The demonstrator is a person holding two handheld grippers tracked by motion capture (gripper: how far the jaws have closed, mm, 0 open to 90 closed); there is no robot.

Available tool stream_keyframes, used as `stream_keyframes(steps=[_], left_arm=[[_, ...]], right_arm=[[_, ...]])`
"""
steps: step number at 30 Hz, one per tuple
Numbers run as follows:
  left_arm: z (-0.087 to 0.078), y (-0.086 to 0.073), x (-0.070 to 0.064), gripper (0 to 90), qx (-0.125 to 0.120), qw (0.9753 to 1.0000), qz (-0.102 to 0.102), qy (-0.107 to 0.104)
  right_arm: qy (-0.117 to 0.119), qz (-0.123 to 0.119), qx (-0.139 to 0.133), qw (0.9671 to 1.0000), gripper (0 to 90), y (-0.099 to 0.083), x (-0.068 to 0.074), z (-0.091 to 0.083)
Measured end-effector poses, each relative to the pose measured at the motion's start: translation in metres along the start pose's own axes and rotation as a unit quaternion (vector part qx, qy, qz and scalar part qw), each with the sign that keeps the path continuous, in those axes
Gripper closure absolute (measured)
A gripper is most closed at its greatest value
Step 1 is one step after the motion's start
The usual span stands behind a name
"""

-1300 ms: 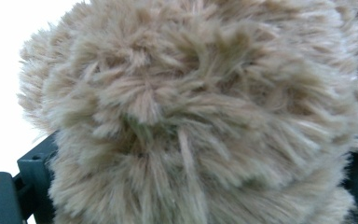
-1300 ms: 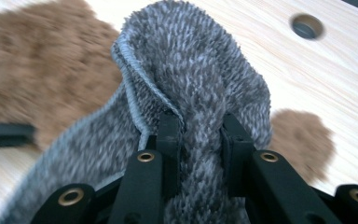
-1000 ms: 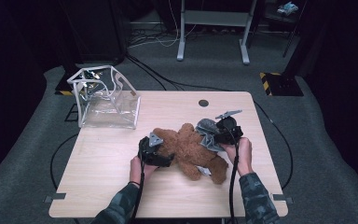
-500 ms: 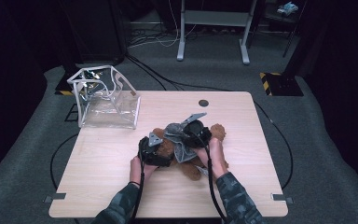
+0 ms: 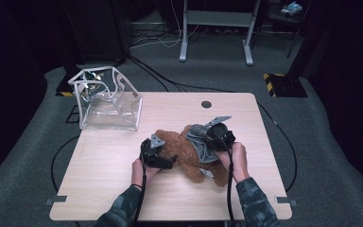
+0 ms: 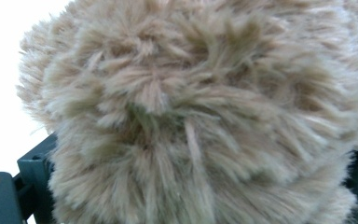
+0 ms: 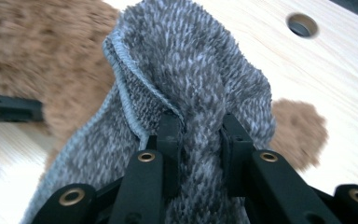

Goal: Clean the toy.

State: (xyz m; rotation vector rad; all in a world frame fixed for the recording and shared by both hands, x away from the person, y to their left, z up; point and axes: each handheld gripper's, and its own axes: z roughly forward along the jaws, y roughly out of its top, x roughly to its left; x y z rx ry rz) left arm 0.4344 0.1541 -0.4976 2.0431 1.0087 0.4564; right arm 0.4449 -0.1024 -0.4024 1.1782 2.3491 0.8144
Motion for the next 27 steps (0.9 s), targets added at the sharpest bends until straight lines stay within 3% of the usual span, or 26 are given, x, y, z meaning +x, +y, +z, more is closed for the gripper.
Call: stream_keyframes(steps=[3,10,13,14,17,19,20,21,24,27], left_arm=[[0.0,0.0,0.0,3.7,0.0,1.0,0.0,-0.001],[0.001,-0.001,0.002,3.7,0.0,1.0,-0.008,-0.005],[0.0,-0.001,0.003,3.7,0.0,0.9999,-0.01,-0.006],[0.0,-0.001,0.003,3.7,0.0,0.9999,-0.01,-0.006],[0.001,-0.001,0.002,3.7,0.0,0.9999,-0.01,-0.005],[0.001,-0.001,0.002,3.7,0.0,0.9999,-0.01,-0.004],[0.001,-0.001,0.002,3.7,0.0,0.9999,-0.01,-0.004],[0.001,-0.001,0.002,3.7,0.0,0.9999,-0.011,-0.004],[0.0,-0.001,0.002,3.7,0.002,0.9999,-0.009,-0.005],[0.001,-0.001,0.002,3.7,-0.002,0.9999,-0.013,-0.004]], right_arm=[[-0.002,0.016,-0.003,0.9999,73.9,-0.01,-0.011,-0.003],[-0.038,0.052,0.015,0.9978,73.9,-0.029,-0.034,-0.005],[-0.03,0.067,-0.002,0.9973,73.9,-0.028,-0.035,-0.014],[-0.027,0.062,-0.015,0.9976,73.8,-0.026,-0.034,-0.018],[-0.005,0.052,-0.04,0.9978,73.7,-0.011,-0.019,-0.028],[0.006,0.028,-0.051,0.9983,73.6,0.001,-0.005,-0.028],[0.006,0.028,-0.051,0.9983,73.6,0.001,-0.005,-0.028],[0.026,0.01,-0.052,0.9983,73.5,0.013,0.015,-0.021],[0.038,-0.025,-0.039,0.9982,73.2,0.024,0.037,-0.003],[0.047,-0.038,-0.024,0.9979,73.3,0.029,0.053,0.018]])
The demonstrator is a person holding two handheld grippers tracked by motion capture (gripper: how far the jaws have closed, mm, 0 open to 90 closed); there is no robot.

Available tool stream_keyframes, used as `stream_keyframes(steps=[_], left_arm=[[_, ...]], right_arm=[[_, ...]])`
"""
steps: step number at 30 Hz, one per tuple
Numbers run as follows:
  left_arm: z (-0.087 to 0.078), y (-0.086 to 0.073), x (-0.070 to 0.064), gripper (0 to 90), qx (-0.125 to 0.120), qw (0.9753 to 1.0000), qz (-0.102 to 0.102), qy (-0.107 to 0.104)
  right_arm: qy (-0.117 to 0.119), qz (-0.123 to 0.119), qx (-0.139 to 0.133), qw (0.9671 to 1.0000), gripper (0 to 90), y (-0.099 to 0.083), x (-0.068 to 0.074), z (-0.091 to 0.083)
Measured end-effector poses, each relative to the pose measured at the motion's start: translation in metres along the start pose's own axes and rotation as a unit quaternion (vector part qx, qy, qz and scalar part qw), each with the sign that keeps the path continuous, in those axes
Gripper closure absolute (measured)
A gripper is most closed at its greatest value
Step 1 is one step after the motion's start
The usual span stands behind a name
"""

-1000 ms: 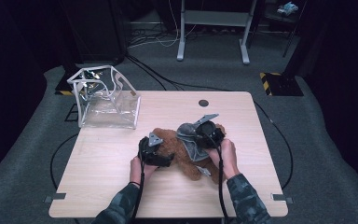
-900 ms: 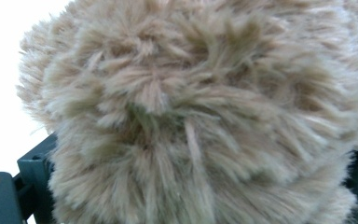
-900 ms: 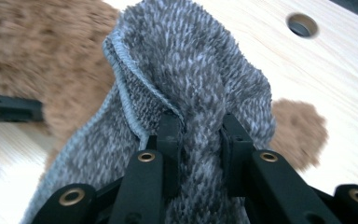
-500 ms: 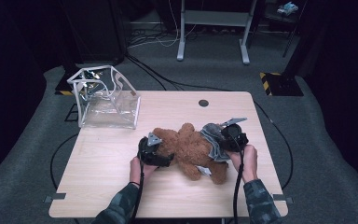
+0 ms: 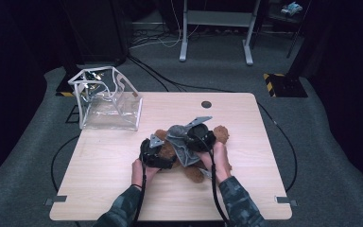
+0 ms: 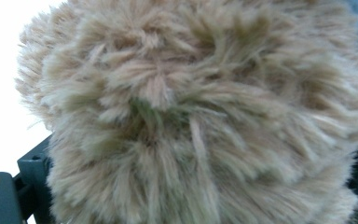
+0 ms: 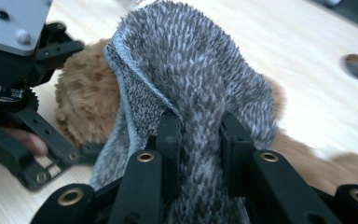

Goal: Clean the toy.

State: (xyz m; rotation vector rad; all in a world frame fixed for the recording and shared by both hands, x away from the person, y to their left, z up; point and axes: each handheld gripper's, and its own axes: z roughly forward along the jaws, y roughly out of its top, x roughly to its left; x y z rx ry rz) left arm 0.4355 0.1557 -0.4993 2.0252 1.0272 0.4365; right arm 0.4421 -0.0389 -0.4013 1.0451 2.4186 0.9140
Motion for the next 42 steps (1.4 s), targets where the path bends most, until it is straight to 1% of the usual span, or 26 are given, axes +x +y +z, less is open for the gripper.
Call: stream_keyframes(steps=[2,3,4,5,6,7,11,13,14,15,16,17,20,24,27,28,29,30,32,34,35,36,37,38,40,42], left_arm=[[-0.001,0.0,0.001,3.7,0.006,0.9999,0.008,-0.001],[0.0,0.0,0.0,3.7,0.003,1.0,0.002,-0.002],[0.0,0.0,0.0,3.7,0.0,1.0,0.002,-0.001],[0.0,0.0,0.0,3.7,0.003,1.0,0.004,-0.001],[0.0,0.0,0.0,3.7,0.002,1.0,0.004,-0.001],[0.0,0.0,0.0,3.7,0.002,1.0,0.004,-0.001],[0.0,0.001,0.0,3.7,0.005,1.0,0.005,-0.003],[0.0,0.001,0.0,3.7,0.003,1.0,0.003,-0.001],[0.0,0.001,0.0,3.7,0.003,1.0,0.003,-0.001],[0.0,0.001,0.0,3.7,0.003,1.0,0.005,-0.001],[0.0,0.001,-0.001,3.7,0.003,1.0,0.005,-0.001],[0.0,0.001,-0.001,3.7,0.003,1.0,0.005,-0.001],[0.0,0.001,-0.001,3.7,0.004,1.0,0.007,-0.001],[0.0,0.001,0.0,3.7,0.003,1.0,0.004,-0.001],[0.001,0.0,0.0,3.7,0.001,1.0,0.001,-0.003],[0.001,0.0,0.001,3.8,0.001,1.0,0.0,-0.004],[0.001,0.0,0.001,3.8,0.001,1.0,0.0,-0.004],[0.001,0.0,0.001,3.8,0.002,1.0,-0.002,-0.004],[0.001,0.0,0.001,3.9,0.002,1.0,0.0,-0.002],[0.001,0.001,0.001,3.9,0.003,1.0,-0.001,-0.001],[0.001,0.001,0.0,3.9,0.003,1.0,-0.001,-0.001],[0.001,0.001,0.0,3.9,0.003,1.0,-0.001,-0.001],[0.001,0.001,0.0,3.9,0.004,1.0,-0.001,0.0],[0.001,0.001,0.0,3.8,0.004,1.0,-0.001,0.0],[0.001,0.001,0.001,3.9,0.004,1.0,-0.001,-0.001],[0.001,0.001,0.002,3.9,0.009,1.0,0.0,-0.002]], right_arm=[[-0.012,0.001,0.017,0.9998,73.6,-0.001,0.005,0.009],[-0.012,-0.001,0.021,0.9997,73.7,-0.002,0.004,0.009],[-0.008,0.004,0.016,0.9998,73.8,-0.004,0.002,0.009],[-0.01,-0.004,0.01,0.9999,73.8,-0.004,-0.002,0.007],[-0.015,0.003,0.015,0.9998,73.8,-0.006,-0.004,0.004],[-0.015,0.003,0.015,0.9998,73.8,-0.006,-0.004,0.004],[-0.038,-0.002,0.01,0.9992,74.1,-0.02,-0.021,-0.013],[-0.043,0.015,0.013,0.9989,74.1,-0.028,-0.03,-0.019],[-0.043,0.015,0.013,0.9989,74.1,-0.028,-0.03,-0.019],[-0.05,0.032,0.011,0.9982,74.2,-0.036,-0.038,-0.025],[-0.051,0.033,0.01,0.9981,74.2,-0.04,-0.043,-0.028],[-0.053,0.046,0.01,0.9974,74.2,-0.043,-0.046,-0.029],[-0.059,0.063,0.007,0.9963,74.3,-0.054,-0.058,-0.033],[-0.084,0.082,0.016,0.9929,74.5,-0.068,-0.07,-0.035],[-0.081,0.102,0.012,0.9914,74.5,-0.077,-0.076,-0.038],[-0.076,0.104,0.002,0.9917,74.6,-0.077,-0.076,-0.041],[-0.076,0.104,0.002,0.9917,74.6,-0.077,-0.076,-0.041],[-0.069,0.104,-0.016,0.9921,74.6,-0.072,-0.07,-0.048],[-0.053,0.091,-0.033,0.9939,74.6,-0.062,-0.058,-0.053],[-0.039,0.067,-0.041,0.9961,74.5,-0.05,-0.042,-0.052],[-0.039,0.067,-0.041,0.9961,74.5,-0.05,-0.042,-0.052],[-0.031,0.06,-0.041,0.9969,74.5,-0.044,-0.032,-0.049],[-0.023,0.043,-0.042,0.9979,74.5,-0.039,-0.024,-0.044],[-0.009,0.02,-0.036,0.9991,74.3,-0.03,-0.006,-0.03],[-0.007,-0.002,-0.031,0.9995,74.3,-0.027,0.011,-0.015],[-0.014,-0.025,-0.021,0.9994,74.4,-0.027,0.02,-0.001]])
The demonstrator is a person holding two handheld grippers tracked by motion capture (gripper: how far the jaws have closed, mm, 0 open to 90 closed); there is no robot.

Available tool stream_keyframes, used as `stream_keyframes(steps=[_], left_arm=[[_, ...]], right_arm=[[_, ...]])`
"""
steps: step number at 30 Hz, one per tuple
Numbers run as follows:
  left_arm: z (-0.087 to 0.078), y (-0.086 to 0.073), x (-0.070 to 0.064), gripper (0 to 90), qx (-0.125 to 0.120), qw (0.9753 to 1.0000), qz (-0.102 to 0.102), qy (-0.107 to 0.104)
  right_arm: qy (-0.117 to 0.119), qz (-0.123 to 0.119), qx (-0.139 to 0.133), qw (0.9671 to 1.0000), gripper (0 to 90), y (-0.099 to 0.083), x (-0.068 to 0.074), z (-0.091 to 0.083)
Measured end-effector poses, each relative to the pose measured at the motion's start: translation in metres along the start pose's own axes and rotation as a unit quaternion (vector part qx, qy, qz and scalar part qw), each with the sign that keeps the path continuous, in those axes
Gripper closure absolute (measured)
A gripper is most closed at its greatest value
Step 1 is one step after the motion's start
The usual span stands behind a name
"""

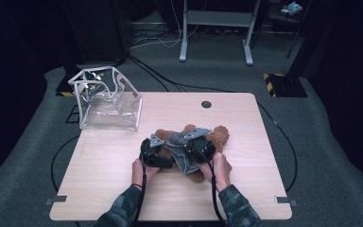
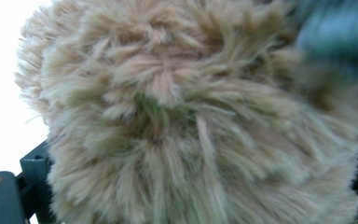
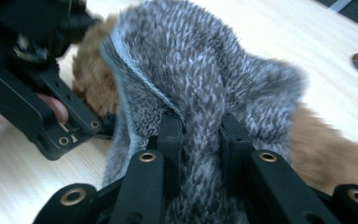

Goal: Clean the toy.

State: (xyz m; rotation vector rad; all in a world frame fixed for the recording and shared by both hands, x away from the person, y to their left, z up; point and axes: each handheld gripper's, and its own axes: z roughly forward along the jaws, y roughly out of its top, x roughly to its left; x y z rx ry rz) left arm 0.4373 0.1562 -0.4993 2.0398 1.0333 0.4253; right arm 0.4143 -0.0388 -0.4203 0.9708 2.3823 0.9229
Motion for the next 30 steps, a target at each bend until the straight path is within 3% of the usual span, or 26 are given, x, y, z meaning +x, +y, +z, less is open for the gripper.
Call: stream_keyframes(steps=[3,8,14,20,24,25,27,28,29,30], left_arm=[[0.0,0.0,0.0,3.9,-0.001,1.0,0.002,-0.002],[0.001,0.0,0.0,3.9,-0.006,1.0,-0.003,-0.004],[0.0,0.001,0.0,3.9,-0.003,1.0,0.005,-0.005],[-0.001,0.003,0.001,3.9,0.001,0.9999,0.007,-0.007],[0.0,0.003,0.002,3.9,-0.001,0.9999,0.001,-0.01],[0.0,0.003,0.002,3.9,0.001,1.0,0.001,-0.009],[0.0,0.003,0.003,3.9,0.0,0.9999,0.0,-0.011],[0.0,0.003,0.003,4.0,0.0,0.9999,0.0,-0.011],[0.001,0.004,0.002,4.0,0.001,0.9998,-0.014,-0.012],[0.0,0.006,0.003,4.0,0.006,0.9999,-0.008,-0.012]], right_arm=[[-0.002,0.007,-0.002,1.0,74.8,-0.005,-0.002,0.002],[-0.011,0.014,0.0,0.9998,75.1,-0.018,-0.015,-0.013],[-0.024,0.061,-0.001,0.9978,75.3,-0.043,-0.034,-0.031],[-0.035,0.08,-0.003,0.9962,75.2,-0.058,-0.05,-0.041],[-0.056,0.112,0.009,0.9921,75.0,-0.074,-0.066,-0.049],[-0.058,0.111,0.009,0.9921,74.9,-0.076,-0.068,-0.049],[-0.067,0.131,0.018,0.9889,74.8,-0.083,-0.075,-0.051],[-0.064,0.135,0.014,0.9887,74.8,-0.083,-0.076,-0.053],[-0.062,0.136,0.005,0.9887,74.8,-0.081,-0.075,-0.055],[-0.063,0.132,-0.004,0.9893,74.8,-0.077,-0.073,-0.057]])
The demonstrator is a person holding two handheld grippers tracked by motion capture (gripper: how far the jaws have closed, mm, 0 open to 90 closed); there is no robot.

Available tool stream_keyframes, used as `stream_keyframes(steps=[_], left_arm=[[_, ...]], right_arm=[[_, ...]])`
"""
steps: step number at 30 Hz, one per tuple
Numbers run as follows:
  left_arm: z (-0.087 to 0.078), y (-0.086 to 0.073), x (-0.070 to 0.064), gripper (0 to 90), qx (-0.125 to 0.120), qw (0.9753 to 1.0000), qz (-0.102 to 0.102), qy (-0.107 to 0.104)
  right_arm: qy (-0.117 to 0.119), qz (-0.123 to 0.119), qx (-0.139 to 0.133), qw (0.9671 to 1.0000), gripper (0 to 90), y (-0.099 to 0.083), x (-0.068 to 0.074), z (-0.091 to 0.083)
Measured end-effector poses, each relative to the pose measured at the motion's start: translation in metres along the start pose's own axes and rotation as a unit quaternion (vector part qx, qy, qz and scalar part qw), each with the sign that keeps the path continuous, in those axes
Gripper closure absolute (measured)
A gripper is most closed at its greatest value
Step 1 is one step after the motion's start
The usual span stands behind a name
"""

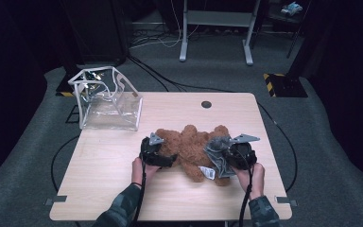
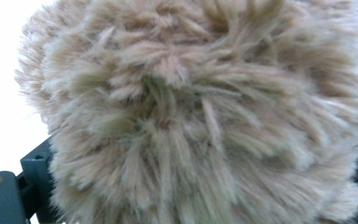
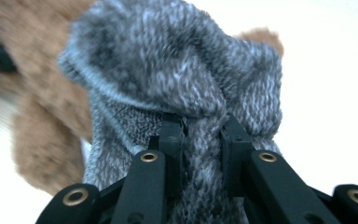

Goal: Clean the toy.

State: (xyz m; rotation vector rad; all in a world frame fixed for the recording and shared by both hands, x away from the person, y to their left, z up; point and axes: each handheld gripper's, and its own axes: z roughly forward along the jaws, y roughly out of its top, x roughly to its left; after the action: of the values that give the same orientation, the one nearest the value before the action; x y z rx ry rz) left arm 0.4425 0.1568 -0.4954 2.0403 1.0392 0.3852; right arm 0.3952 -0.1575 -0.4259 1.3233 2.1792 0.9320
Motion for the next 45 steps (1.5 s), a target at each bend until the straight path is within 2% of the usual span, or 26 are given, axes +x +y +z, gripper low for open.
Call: stream_keyframes(steps=[1,2,3,4,6,8,9,10,11,12,13,15,16,23,27,35,36,37,38,39,40,41,42,44,45], left_arm=[[0.0,0.0,0.0,4.0,0.0,1.0,0.0,0.0],[0.0,0.002,0.0,4.0,0.007,1.0,-0.001,0.001],[0.0,0.002,0.0,4.0,0.007,1.0,-0.001,0.001],[0.0,0.005,-0.001,4.0,0.013,0.9999,-0.002,0.001],[0.001,0.007,0.0,4.0,0.022,0.9998,0.0,0.002],[0.001,0.009,0.0,4.0,0.025,0.9997,0.0,-0.001],[0.001,0.009,0.0,4.0,0.025,0.9997,0.0,-0.001],[0.001,0.009,0.0,4.0,0.026,0.9997,0.003,0.0],[0.001,0.008,0.001,4.0,0.025,0.9997,0.001,-0.001],[0.001,0.008,0.001,4.0,0.023,0.9997,-0.001,-0.001],[0.001,0.007,0.001,4.0,0.025,0.9997,0.002,-0.001],[0.001,0.006,0.0,4.0,0.021,0.9997,0.009,0.001],[0.001,0.006,0.0,4.0,0.017,0.9999,0.003,0.0],[0.001,0.004,0.001,4.0,0.016,0.9999,0.004,-0.003],[0.001,0.005,0.0,3.9,0.019,0.9998,0.006,-0.004],[0.001,0.004,0.001,3.9,0.018,0.9998,0.005,-0.005],[0.001,0.004,0.0,3.9,0.017,0.9998,0.004,-0.005],[0.0,0.004,0.001,3.9,0.017,0.9998,0.004,-0.005],[0.0,0.004,0.001,3.9,0.017,0.9998,0.004,-0.005],[0.0,0.004,0.001,3.9,0.016,0.9998,0.003,-0.006],[0.001,0.004,0.001,4.0,0.013,0.9999,-0.001,-0.006],[0.001,0.003,0.002,3.9,0.013,0.9999,-0.005,-0.007],[0.001,0.003,0.002,3.9,0.01,0.9999,-0.008,-0.009],[0.001,0.003,0.002,4.0,0.01,0.9999,-0.009,-0.008],[0.0,0.003,0.001,3.9,0.012,0.9999,-0.007,-0.006]], right_arm=[[0.0,0.0,0.0,1.0,74.8,0.0,0.0,0.0],[0.015,-0.014,-0.02,0.9996,74.8,0.01,0.01,-0.005],[0.015,-0.014,-0.02,0.9996,74.8,0.01,0.01,-0.005],[0.03,-0.033,-0.029,0.9986,74.8,0.022,0.025,-0.007],[0.047,-0.054,-0.035,0.9969,74.7,0.033,0.042,-0.003],[0.056,-0.074,-0.027,0.9953,74.6,0.042,0.061,0.008],[0.056,-0.074,-0.027,0.9953,74.6,0.042,0.061,0.008],[0.059,-0.087,-0.02,0.9943,74.5,0.045,0.069,0.016],[0.054,-0.105,0.0,0.993,74.5,0.045,0.079,0.031],[0.049,-0.113,0.004,0.9924,74.5,0.044,0.081,0.037],[0.047,-0.114,0.011,0.9924,74.6,0.041,0.08,0.04],[0.056,-0.091,0.005,0.9943,74.7,0.037,0.077,0.04],[0.061,-0.091,0.004,0.994,74.8,0.036,0.074,0.039],[0.059,-0.066,0.012,0.996,74.8,0.02,0.052,0.027],[0.067,-0.034,0.011,0.9971,74.9,0.007,0.038,0.022],[0.068,-0.018,0.018,0.9973,74.8,-0.009,0.027,0.019],[0.069,-0.023,0.018,0.9972,74.8,-0.011,0.025,0.018],[0.067,-0.008,0.023,0.9975,74.8,-0.011,0.026,0.017],[0.067,-0.008,0.023,0.9975,74.8,-0.011,0.026,0.017],[0.066,-0.019,0.018,0.9975,74.7,-0.012,0.024,0.016],[0.068,-0.012,0.017,0.9975,74.7,-0.01,0.025,0.014],[0.073,-0.017,0.014,0.9971,74.6,-0.008,0.024,0.012],[0.081,-0.007,0.008,0.9967,74.7,-0.005,0.026,0.01],[0.085,-0.006,0.0,0.9963,74.6,-0.001,0.028,0.008],[0.088,-0.01,-0.012,0.996,74.6,0.01,0.035,0.006]])
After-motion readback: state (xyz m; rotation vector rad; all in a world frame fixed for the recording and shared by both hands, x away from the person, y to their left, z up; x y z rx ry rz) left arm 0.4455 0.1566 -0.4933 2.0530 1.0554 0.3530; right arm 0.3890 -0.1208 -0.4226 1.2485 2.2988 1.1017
